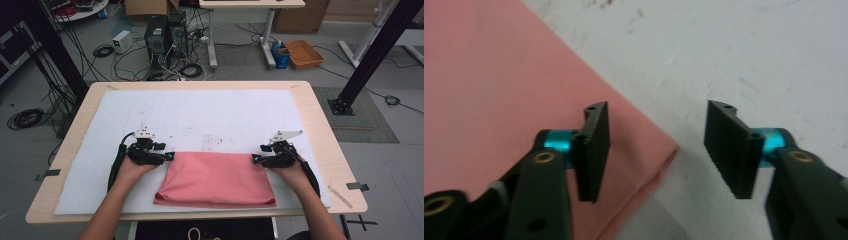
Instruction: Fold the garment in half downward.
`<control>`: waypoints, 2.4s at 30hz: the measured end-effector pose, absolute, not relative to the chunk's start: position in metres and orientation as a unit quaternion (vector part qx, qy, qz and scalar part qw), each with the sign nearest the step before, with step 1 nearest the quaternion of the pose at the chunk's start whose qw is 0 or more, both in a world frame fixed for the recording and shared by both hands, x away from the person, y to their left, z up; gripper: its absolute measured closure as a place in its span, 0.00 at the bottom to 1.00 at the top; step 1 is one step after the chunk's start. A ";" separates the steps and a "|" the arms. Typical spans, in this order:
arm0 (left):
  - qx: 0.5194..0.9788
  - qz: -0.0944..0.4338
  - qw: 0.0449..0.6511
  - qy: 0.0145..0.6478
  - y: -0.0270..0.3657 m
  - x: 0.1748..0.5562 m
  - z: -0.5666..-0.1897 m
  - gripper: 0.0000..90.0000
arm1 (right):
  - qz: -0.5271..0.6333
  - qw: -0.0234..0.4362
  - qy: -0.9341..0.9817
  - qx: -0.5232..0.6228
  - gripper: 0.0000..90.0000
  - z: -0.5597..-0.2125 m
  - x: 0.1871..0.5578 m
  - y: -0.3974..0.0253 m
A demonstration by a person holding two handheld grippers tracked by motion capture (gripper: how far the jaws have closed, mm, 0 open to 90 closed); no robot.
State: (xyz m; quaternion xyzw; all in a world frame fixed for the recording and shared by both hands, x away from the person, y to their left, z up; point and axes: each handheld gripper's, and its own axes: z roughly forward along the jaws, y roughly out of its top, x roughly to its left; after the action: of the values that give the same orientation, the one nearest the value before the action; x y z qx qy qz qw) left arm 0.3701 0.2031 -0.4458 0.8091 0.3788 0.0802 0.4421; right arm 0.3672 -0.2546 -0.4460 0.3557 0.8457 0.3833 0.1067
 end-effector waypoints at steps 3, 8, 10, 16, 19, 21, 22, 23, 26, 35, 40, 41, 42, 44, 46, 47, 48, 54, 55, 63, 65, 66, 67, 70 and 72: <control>0.815 0.074 0.434 0.378 0.201 0.370 -0.448 0.47 | 0.382 0.113 0.846 0.354 0.64 -0.448 0.364 -0.256; 0.820 0.070 0.430 0.371 0.197 0.369 -0.450 0.61 | 0.390 0.107 0.844 0.352 0.80 -0.450 0.360 -0.263; 0.827 0.087 0.421 0.363 0.194 0.367 -0.449 0.67 | 0.392 0.106 0.845 0.347 0.87 -0.449 0.360 -0.263; 0.831 0.083 0.424 0.350 0.190 0.362 -0.449 0.93 | 0.388 0.117 0.851 0.335 0.94 -0.447 0.358 -0.260; 0.832 0.090 0.424 0.345 0.191 0.362 -0.448 0.94 | 0.391 0.124 0.850 0.330 0.95 -0.445 0.358 -0.260; 0.828 0.093 0.431 0.345 0.193 0.362 -0.445 0.94 | 0.390 0.128 0.852 0.326 0.95 -0.443 0.359 -0.260; 0.824 0.094 0.437 0.347 0.194 0.362 -0.444 0.95 | 0.391 0.132 0.851 0.325 0.95 -0.441 0.360 -0.259; 0.823 0.095 0.440 0.347 0.196 0.363 -0.442 0.95 | 0.390 0.134 0.852 0.323 0.95 -0.439 0.361 -0.258; 0.813 0.101 0.452 0.352 0.199 0.365 -0.439 0.95 | 0.386 0.144 0.854 0.318 0.95 -0.435 0.366 -0.255; 0.804 0.108 0.459 0.363 0.201 0.385 -0.433 0.95 | 0.383 0.162 0.850 0.325 0.95 -0.426 0.395 -0.250; 0.802 0.110 0.455 0.372 0.199 0.398 -0.434 0.95 | 0.374 0.168 0.850 0.330 0.95 -0.426 0.409 -0.246; 0.802 0.111 0.454 0.373 0.199 0.400 -0.434 0.95 | 0.374 0.171 0.850 0.329 0.95 -0.426 0.411 -0.246; 0.803 0.112 0.451 0.373 0.199 0.403 -0.434 0.95 | 0.378 0.172 0.847 0.331 0.95 -0.426 0.413 -0.246; 0.799 0.114 0.454 0.377 0.198 0.406 -0.434 0.95 | 0.374 0.171 0.848 0.334 0.95 -0.426 0.417 -0.245; 0.794 0.116 0.459 0.383 0.199 0.409 -0.435 0.95 | 0.374 0.173 0.846 0.337 0.95 -0.426 0.422 -0.245; 0.795 0.116 0.455 0.385 0.199 0.410 -0.436 0.95 | 0.374 0.173 0.847 0.337 0.95 -0.425 0.424 -0.244; 0.794 0.116 0.454 0.388 0.200 0.411 -0.437 0.95 | 0.374 0.172 0.846 0.339 0.95 -0.425 0.426 -0.244; 0.791 0.127 0.457 0.386 0.201 0.408 -0.436 0.92 | 0.373 0.168 0.843 0.348 0.94 -0.430 0.432 -0.241; 0.791 0.127 0.457 0.386 0.202 0.407 -0.434 0.87 | 0.372 0.170 0.844 0.348 0.91 -0.430 0.432 -0.240; 0.768 0.135 0.498 0.379 0.218 0.389 -0.427 0.47 | 0.390 0.173 0.825 0.370 0.51 -0.429 0.421 -0.246; 0.765 0.139 0.500 0.381 0.222 0.384 -0.424 0.38 | 0.396 0.173 0.821 0.373 0.44 -0.429 0.418 -0.247; 0.765 0.140 0.501 0.379 0.223 0.381 -0.423 0.36 | 0.398 0.170 0.820 0.375 0.43 -0.428 0.417 -0.248; 0.767 0.140 0.501 0.376 0.225 0.378 -0.423 0.34 | 0.400 0.169 0.819 0.375 0.41 -0.428 0.415 -0.249; 0.769 0.139 0.503 0.369 0.228 0.369 -0.422 0.29 | 0.412 0.167 0.816 0.369 0.37 -0.426 0.410 -0.250; 0.768 0.138 0.504 0.370 0.230 0.364 -0.422 0.27 | 0.421 0.167 0.812 0.368 0.35 -0.422 0.408 -0.251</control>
State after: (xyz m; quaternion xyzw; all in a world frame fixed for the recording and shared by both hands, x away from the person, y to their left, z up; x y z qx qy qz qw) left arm 0.3644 0.2298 -0.4222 0.7678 0.3705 0.1379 0.5042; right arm 0.4075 -0.2512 -0.4221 0.3678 0.8121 0.4211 0.1670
